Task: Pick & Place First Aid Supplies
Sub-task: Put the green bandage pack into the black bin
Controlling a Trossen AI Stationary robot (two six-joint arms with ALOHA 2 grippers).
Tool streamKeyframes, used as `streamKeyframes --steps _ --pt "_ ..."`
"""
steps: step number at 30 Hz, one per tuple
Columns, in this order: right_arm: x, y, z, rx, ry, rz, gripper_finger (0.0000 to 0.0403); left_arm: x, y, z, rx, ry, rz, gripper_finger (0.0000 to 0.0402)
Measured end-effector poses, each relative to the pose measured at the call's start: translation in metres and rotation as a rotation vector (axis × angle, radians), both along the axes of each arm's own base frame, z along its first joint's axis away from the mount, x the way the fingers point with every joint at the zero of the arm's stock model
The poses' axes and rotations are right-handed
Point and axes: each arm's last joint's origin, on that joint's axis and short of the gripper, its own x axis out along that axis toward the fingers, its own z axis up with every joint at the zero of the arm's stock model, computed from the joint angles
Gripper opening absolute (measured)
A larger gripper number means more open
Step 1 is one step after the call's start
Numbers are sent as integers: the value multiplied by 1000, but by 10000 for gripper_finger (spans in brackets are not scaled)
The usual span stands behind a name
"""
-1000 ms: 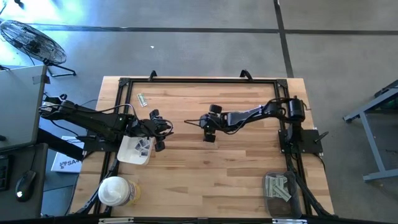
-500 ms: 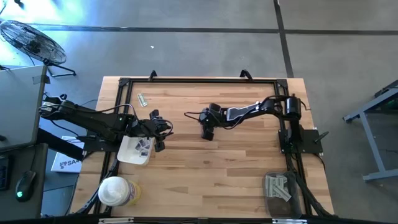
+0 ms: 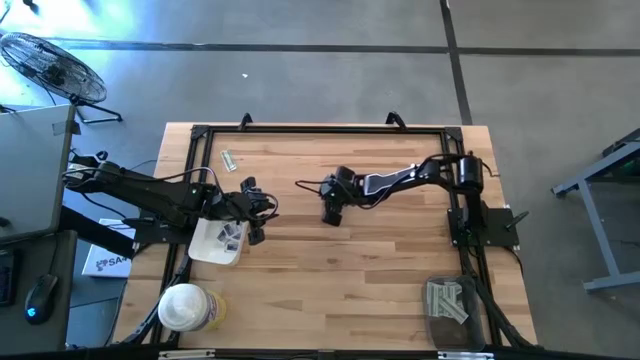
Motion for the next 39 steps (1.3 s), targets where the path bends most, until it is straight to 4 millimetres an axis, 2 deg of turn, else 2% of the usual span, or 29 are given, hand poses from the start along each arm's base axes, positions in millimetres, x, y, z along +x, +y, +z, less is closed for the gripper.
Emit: streamKeyframes --steps 4,9,17,26,30,39 --pt "-4 8 14 -21 -3 18 145 0 0 0 0 1 0 108" --pt "-5 6 23 -13 -23 18 159 0 0 -1 -7 5 6 108" --pt "-8 -1 21 7 8 25 165 -1 0 -1 -10 8 2 108" --pt "-6 -7 -1 59 50 29 164 -1 0 -1 -10 7 2 108" --pt "-7 -10 -4 53 64 -2 150 -1 0 -1 -10 7 2 108" --pt "-10 -18 -6 127 58 -43 86 -1 0 -1 -10 7 2 108"
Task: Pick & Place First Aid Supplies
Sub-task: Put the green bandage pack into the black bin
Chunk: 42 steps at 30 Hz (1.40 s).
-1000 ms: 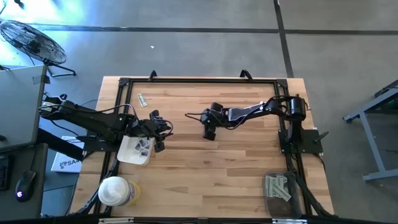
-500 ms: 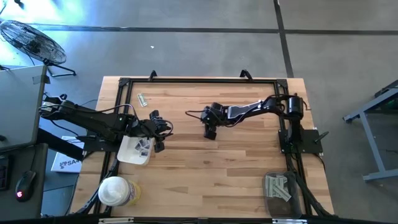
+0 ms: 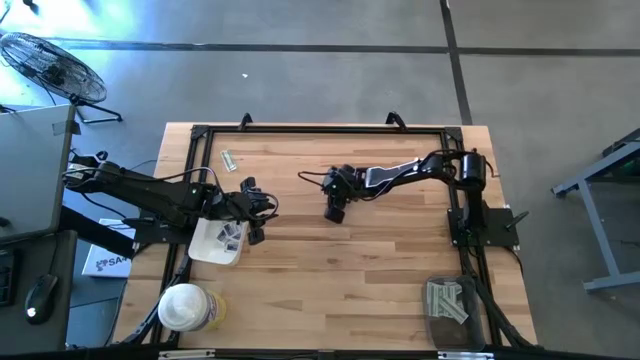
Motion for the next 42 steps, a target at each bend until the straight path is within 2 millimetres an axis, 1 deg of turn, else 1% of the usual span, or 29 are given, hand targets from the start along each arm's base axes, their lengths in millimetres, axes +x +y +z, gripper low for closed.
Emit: streamKeyframes --steps 8,11,15,19,22,26,29,32,34,36,42 --pt "0 2 1 -1 -3 -24 28 0 0 0 0 0 0 108" --pt "0 8 9 -1 -21 -8 6 0 0 0 0 1 0 108" --pt "-7 24 30 45 -22 17 5 0 0 -1 1 8 0 108" --pt "-15 45 69 104 -89 66 2 0 0 -1 1 8 0 108" --pt "-26 67 92 173 -96 120 3 0 0 -1 1 8 0 108" --pt "-47 102 125 315 -117 189 2 0 0 -1 -2 7 3 108" --pt "-69 130 142 429 -69 168 1 0 0 -1 -2 8 3 108" --pt "-93 157 157 497 -20 126 2 0 0 -1 1 8 2 108" --pt "-110 175 163 542 35 79 1 0 0 0 12 13 -6 108" --pt "-126 191 164 573 115 7 1 0 0 4 24 5 -17 108" --pt "-172 229 160 573 334 -315 1 3 -1 15 82 -13 -63 108"
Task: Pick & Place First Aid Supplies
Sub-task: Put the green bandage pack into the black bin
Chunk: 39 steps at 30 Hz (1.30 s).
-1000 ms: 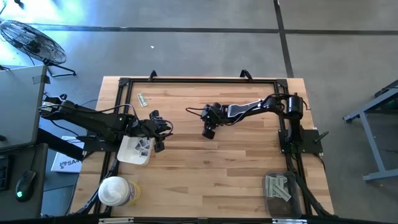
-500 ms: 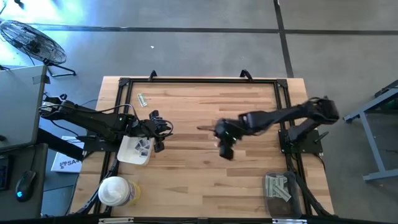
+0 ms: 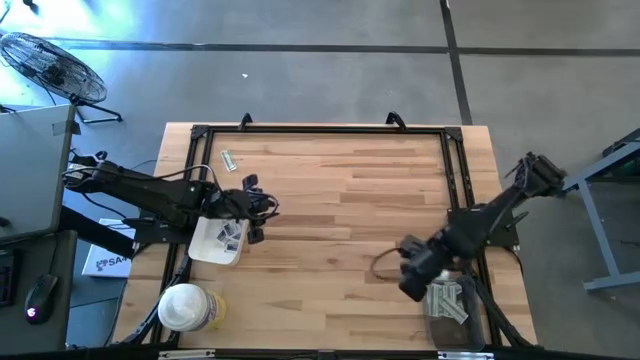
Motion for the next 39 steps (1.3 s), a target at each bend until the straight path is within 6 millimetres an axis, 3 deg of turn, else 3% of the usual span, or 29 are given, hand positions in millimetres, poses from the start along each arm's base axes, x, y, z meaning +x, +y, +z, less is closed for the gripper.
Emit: streamKeyframes --steps 9,19,30,39 --pt "-38 47 -9 -71 70 -207 1 3 -1 18 76 -32 -56 108" --pt "-45 76 -38 -157 130 -220 5 4 -1 21 113 -39 -80 108" --pt "-42 79 -54 -190 264 -220 27 4 -1 21 107 -40 -76 108" --pt "-32 70 -49 -108 352 -251 105 4 -1 21 106 -40 -77 108"
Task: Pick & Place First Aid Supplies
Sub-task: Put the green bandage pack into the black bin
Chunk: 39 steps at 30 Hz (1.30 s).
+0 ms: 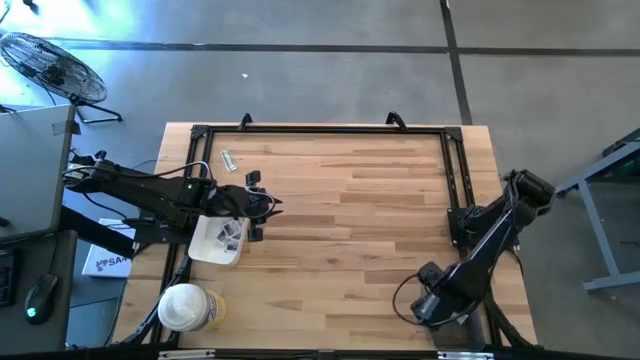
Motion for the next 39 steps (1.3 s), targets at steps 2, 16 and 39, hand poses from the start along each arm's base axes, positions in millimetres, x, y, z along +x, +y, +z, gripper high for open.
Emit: streamKeyframes --steps 2,16,39 --pt "1 -2 2 27 14 14 119 0 0 0 -1 0 0 108" --pt "-9 -28 48 10 -326 31 115 -1 0 -1 -43 2 26 108" --pt "39 -65 62 -356 -762 432 114 -18 10 -18 -147 91 448 185"
